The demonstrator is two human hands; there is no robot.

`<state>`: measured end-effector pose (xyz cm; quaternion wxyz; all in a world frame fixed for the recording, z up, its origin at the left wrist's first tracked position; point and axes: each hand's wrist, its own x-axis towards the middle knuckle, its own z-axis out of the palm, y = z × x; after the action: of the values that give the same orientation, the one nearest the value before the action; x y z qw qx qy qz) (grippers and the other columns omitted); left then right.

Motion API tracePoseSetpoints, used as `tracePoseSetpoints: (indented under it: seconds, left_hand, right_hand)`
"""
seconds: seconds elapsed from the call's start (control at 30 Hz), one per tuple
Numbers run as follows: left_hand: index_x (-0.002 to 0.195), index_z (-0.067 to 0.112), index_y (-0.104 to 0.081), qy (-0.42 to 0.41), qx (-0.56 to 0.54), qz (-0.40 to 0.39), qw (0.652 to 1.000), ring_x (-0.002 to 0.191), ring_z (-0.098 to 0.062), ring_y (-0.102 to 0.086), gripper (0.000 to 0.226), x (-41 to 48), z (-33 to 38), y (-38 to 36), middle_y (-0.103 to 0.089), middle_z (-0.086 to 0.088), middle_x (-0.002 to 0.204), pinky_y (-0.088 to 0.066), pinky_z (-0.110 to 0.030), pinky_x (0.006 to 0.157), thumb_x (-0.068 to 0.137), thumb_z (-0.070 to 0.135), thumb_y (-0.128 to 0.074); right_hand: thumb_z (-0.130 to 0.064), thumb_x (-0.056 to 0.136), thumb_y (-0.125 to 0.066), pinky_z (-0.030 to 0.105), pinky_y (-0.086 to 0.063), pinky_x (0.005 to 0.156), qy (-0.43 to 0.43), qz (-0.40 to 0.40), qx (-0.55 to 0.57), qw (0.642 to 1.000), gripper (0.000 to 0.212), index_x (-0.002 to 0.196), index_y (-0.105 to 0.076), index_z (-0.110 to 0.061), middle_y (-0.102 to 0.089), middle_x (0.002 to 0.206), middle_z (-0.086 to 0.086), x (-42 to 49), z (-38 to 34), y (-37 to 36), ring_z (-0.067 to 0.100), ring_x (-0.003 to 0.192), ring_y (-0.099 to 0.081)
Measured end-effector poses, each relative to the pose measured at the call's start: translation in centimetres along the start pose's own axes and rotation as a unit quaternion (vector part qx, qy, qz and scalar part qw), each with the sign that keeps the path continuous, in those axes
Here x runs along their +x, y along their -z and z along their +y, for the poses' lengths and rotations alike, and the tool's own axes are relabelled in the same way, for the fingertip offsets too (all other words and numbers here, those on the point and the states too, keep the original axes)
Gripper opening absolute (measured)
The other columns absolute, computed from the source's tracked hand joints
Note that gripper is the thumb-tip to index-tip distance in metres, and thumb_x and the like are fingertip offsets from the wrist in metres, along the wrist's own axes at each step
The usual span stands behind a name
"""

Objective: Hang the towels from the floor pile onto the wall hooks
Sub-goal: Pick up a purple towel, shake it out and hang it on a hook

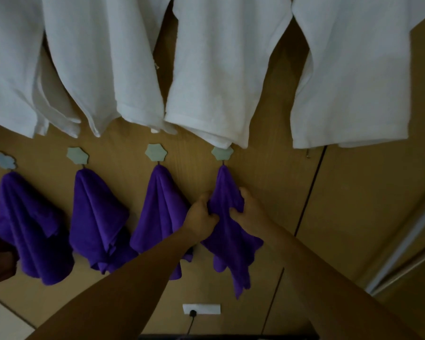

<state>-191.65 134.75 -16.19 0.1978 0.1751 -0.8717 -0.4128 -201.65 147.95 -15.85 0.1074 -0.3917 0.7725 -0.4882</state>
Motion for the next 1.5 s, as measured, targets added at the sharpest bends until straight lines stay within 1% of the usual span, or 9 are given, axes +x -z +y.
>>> tracePoseSetpoints:
  seconds: [0.17,0.3,0.47,0.57,0.73,0.87,1.0,1.13,1.5]
  left_hand:
    - [0.131,0.008,-0.043,0.042,0.048,-0.047,0.997,0.083,-0.014,-0.059,0.050,-2.8,-3.6,-1.3,-0.060,-0.001,0.100,-0.043,-0.007,0.058,0.083,0.001,-0.055]
    - [0.135,0.008,-0.044,0.106,0.075,-0.112,0.985,0.116,-0.027,-0.057,0.048,-3.5,-5.4,-2.0,-0.059,-0.011,0.124,-0.040,-0.018,0.083,0.089,0.009,-0.056]
    - [0.136,0.007,-0.045,0.129,0.143,-0.179,0.965,0.124,-0.026,-0.051,0.049,-4.6,-7.0,-1.8,-0.052,-0.011,0.136,-0.040,-0.027,0.095,0.092,0.025,-0.057]
    - [0.143,0.006,-0.030,0.091,0.194,-0.281,0.935,0.127,-0.026,-0.045,0.062,-6.6,-9.1,-1.7,-0.040,-0.012,0.143,-0.039,-0.028,0.095,0.092,0.029,-0.056]
    - [0.146,0.011,-0.026,0.057,0.201,-0.416,0.885,0.128,-0.022,-0.042,0.065,-10.2,-12.1,-0.9,-0.034,-0.008,0.148,-0.038,-0.024,0.095,0.092,0.032,-0.054]
    - [0.149,0.008,-0.021,0.005,0.214,-0.463,0.860,0.133,-0.025,-0.037,0.070,-13.9,-10.5,-1.4,-0.029,-0.011,0.151,-0.035,-0.028,0.104,0.092,0.030,-0.055]
    - [0.136,-0.001,-0.041,-0.102,0.234,-0.504,0.825,0.124,-0.031,-0.047,0.056,-18.8,-6.7,-3.7,-0.044,-0.018,0.140,-0.041,-0.037,0.102,0.091,0.029,-0.056]
    - [0.117,0.003,-0.053,-0.191,0.232,-0.553,0.777,0.103,-0.028,-0.058,0.037,-25.7,-3.0,-6.7,-0.058,-0.015,0.119,-0.049,-0.033,0.084,0.087,0.024,-0.059]
    - [0.140,0.013,-0.037,-0.400,0.281,-0.648,0.584,0.127,-0.030,-0.042,0.060,-56.3,3.4,-7.8,-0.039,-0.011,0.142,-0.042,-0.041,0.102,0.087,0.033,-0.059]
  right_hand:
    - [-0.030,0.093,-0.060,0.031,-0.039,0.104,-0.017,-0.022,-0.128,0.991,0.060,0.145,-0.037,-0.012,-0.054,0.138,0.006,-3.2,3.9,-1.9,0.023,0.125,-0.052]
    - [-0.031,0.093,-0.061,0.027,-0.041,0.093,-0.092,-0.044,-0.169,0.980,0.057,0.141,-0.039,-0.010,-0.057,0.135,0.009,-4.8,5.3,-2.3,0.026,0.121,-0.055]
    - [-0.034,0.086,-0.068,0.027,-0.045,0.094,-0.242,-0.036,-0.182,0.952,0.076,0.147,-0.029,-0.012,-0.050,0.141,0.006,-7.2,5.3,-3.9,0.020,0.123,-0.053]
    - [-0.039,0.088,-0.065,0.028,-0.041,0.103,-0.320,-0.046,-0.204,0.924,0.085,0.152,-0.017,-0.010,-0.036,0.151,0.009,-10.6,5.0,-5.7,0.022,0.132,-0.044]
    - [-0.040,0.087,-0.065,0.023,-0.039,0.099,-0.396,-0.055,-0.174,0.900,0.073,0.146,-0.031,-0.012,-0.040,0.144,0.007,-17.7,3.2,-10.2,0.021,0.129,-0.044]
    - [-0.037,0.086,-0.067,0.035,-0.047,0.098,-0.447,-0.021,-0.150,0.882,0.036,0.111,-0.048,-0.020,-0.052,0.115,0.005,-24.9,1.6,-11.9,0.026,0.114,-0.054]
    - [-0.042,0.086,-0.066,0.013,-0.042,0.074,-0.495,0.056,-0.163,0.852,0.052,0.131,-0.052,-0.021,-0.054,0.132,0.003,-33.7,-0.8,-12.3,0.018,0.109,-0.055]
    - [-0.039,0.085,-0.065,0.038,-0.042,0.104,-0.575,0.125,-0.123,0.799,0.060,0.139,-0.046,-0.021,-0.051,0.137,0.006,-43.2,-3.3,-13.5,0.027,0.122,-0.051]
    - [-0.045,0.088,-0.061,0.036,-0.045,0.098,-0.708,0.310,-0.100,0.626,0.059,0.139,-0.045,-0.019,-0.047,0.138,0.009,-73.0,-16.3,-25.4,0.027,0.120,-0.051]
